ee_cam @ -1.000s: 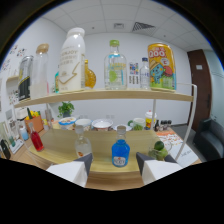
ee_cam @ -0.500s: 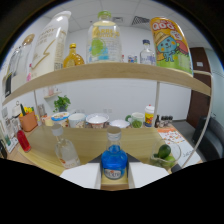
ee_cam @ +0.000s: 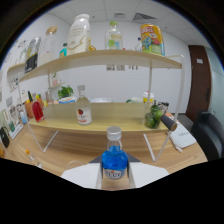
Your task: Make me a cup of Mount Fuji.
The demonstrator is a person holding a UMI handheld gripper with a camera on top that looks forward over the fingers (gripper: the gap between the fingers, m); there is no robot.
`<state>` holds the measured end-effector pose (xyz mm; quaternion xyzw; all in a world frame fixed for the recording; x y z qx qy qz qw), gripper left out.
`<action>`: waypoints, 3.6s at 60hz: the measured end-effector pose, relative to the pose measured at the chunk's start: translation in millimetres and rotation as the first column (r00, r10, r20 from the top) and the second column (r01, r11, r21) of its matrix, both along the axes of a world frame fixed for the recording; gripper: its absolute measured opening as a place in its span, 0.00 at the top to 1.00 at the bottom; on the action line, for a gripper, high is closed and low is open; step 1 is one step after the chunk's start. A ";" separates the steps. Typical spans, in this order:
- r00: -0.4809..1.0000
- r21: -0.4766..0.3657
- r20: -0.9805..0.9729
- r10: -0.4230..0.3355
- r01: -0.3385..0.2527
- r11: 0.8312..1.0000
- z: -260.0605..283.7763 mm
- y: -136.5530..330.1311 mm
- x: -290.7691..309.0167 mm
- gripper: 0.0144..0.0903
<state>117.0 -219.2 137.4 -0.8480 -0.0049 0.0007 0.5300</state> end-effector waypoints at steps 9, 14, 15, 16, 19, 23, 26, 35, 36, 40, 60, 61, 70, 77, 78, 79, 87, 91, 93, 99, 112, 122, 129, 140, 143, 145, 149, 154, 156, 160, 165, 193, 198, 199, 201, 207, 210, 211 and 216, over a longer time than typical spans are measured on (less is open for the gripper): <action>0.963 -0.060 0.263 0.057 -0.043 0.997 -34.1 -10.5 3.8 0.72; 0.886 -0.075 0.451 0.106 -0.081 0.994 -35.3 -7.4 5.8 0.72; 0.865 -0.080 0.487 0.117 -0.090 0.993 -35.4 -5.2 6.0 0.72; 0.842 -0.084 0.523 0.128 -0.098 0.992 -34.7 -4.3 5.6 0.72; 0.765 -0.098 0.624 0.159 -0.125 0.987 -31.2 -0.2 3.9 0.72; 0.623 -0.138 0.755 0.202 -0.151 0.979 -28.7 5.9 4.9 0.72; 0.505 -0.150 0.834 0.222 -0.179 0.972 -23.6 11.9 2.8 0.72; 0.177 -0.230 0.947 0.270 -0.215 0.949 -14.0 20.5 -5.4 0.72; 0.139 -0.237 0.952 0.271 -0.221 0.946 -13.8 23.7 -5.9 0.72; -0.010 -0.283 0.958 0.288 -0.219 0.934 -14.1 23.6 -8.4 0.72; -0.341 -0.417 0.876 0.340 -0.184 0.890 -22.7 22.7 -4.7 0.72; -0.336 -0.417 0.878 0.341 -0.185 0.890 -22.7 22.4 -4.3 0.72; -0.106 -0.334 0.942 0.317 -0.248 0.909 -5.2 18.2 -4.9 0.72; 0.309 -0.140 0.919 0.246 -0.327 0.934 28.5 12.6 -14.1 0.71; 0.372 -0.111 0.897 0.240 -0.335 0.936 32.6 9.9 -14.8 0.71; 0.430 -0.083 0.872 0.234 -0.342 0.936 37.9 8.0 -15.9 0.71; 0.765 0.108 0.611 0.202 -0.333 0.937 68.3 -3.6 -4.5 0.71; 0.855 0.142 0.487 0.180 -0.281 0.949 67.9 -8.3 13.9 0.71; 0.892 0.153 0.416 0.174 -0.257 0.954 64.3 -10.9 22.9 0.71; 0.956 0.136 0.251 0.151 -0.189 0.972 38.1 -16.3 55.1 0.71; 0.993 -0.008 0.078 0.087 -0.087 0.996 -48.3 -11.7 120.1 0.71; 0.998 -0.080 -0.005 0.056 -0.056 0.995 -87.3 1.6 145.1 0.71; 0.998 -0.120 -0.028 0.057 -0.060 0.991 -103.2 7.6 150.8 0.71; 0.998 -0.205 -0.046 0.051 -0.059 0.977 -125.9 4.9 152.0 0.71; 0.998 -0.192 -0.051 0.047 -0.055 0.980 -123.8 5.7 152.9 0.70; 0.998 -0.195 -0.048 0.042 -0.051 0.980 -125.8 4.0 153.0 0.70; 0.998 -0.200 -0.041 0.039 -0.047 0.979 -127.4 -0.2 153.5 0.70; 0.999 -0.216 -0.027 0.037 -0.042 0.975 -130.5 -6.7 154.2 0.69; 0.999 -0.213 -0.017 0.032 -0.035 0.977 -129.8 -8.5 155.6 0.68; 1.000 -0.208 -0.016 0.017 -0.020 0.978 -125.4 -12.7 156.6 0.56; 1.000 -0.201 -0.020 -0.015 0.011 0.980 -112.3 -20.1 157.9 0.30; 0.991 -0.112 -0.089 -0.102 0.091 0.989 -17.6 -58.5 29.2 0.07; 0.993 -0.115 -0.090 -0.074 0.063 0.991 -14.5 -52.0 -10.5 0.07; 0.993 -0.115 -0.090 -0.071 0.060 0.991 -12.9 -50.3 -17.5 0.07; 0.994 -0.113 -0.089 -0.063 0.052 0.992 -8.6 -46.7 -31.7 0.07; 0.996 -0.158 -0.064 -0.061 0.050 0.986 5.5 -42.1 -64.1 0.08; 0.997 -0.170 -0.060 -0.054 0.043 0.984 21.9 -40.6 -81.9 0.07; 0.997 -0.165 -0.064 -0.050 0.039 0.986 29.7 -39.5 -88.1 0.07; 0.995 -0.130 -0.083 -0.046 0.035 0.991 72.2 -35.1 -112.2 0.07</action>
